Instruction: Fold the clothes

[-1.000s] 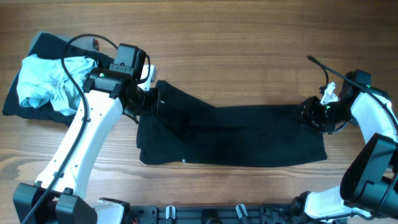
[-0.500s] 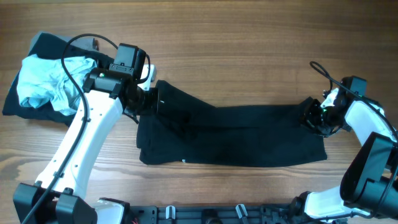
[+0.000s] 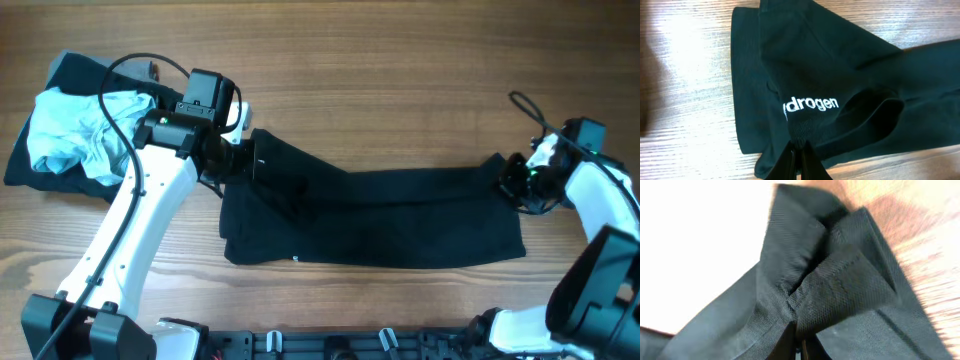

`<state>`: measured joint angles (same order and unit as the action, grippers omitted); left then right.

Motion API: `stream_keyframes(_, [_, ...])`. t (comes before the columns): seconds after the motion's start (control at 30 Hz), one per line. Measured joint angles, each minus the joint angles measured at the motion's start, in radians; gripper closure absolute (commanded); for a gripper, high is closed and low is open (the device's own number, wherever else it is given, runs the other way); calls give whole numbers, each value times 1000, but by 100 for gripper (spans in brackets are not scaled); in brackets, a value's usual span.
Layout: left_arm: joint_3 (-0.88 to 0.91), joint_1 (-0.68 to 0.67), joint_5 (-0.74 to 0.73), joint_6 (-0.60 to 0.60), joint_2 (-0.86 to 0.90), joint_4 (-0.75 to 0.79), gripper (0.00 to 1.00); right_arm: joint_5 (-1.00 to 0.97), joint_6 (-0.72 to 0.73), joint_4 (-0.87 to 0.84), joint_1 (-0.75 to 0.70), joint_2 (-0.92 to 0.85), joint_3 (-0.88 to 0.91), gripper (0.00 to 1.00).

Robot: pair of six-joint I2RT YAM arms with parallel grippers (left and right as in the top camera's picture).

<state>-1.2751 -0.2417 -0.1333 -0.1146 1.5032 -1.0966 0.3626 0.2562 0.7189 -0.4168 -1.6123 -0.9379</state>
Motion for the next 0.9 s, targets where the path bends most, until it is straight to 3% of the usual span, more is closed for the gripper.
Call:
stream_keyframes(0.2, [-5, 0, 1, 0, 0, -6, 96, 7, -29, 69, -9, 93, -19, 96])
stream_keyframes(0.57, [-39, 0, 8, 0, -80, -171, 96, -166, 89, 373, -10, 101, -23, 96])
stream_keyframes(0.9, [-40, 0, 8, 0, -80, -324, 96, -241, 96, 407, -10, 101, -23, 96])
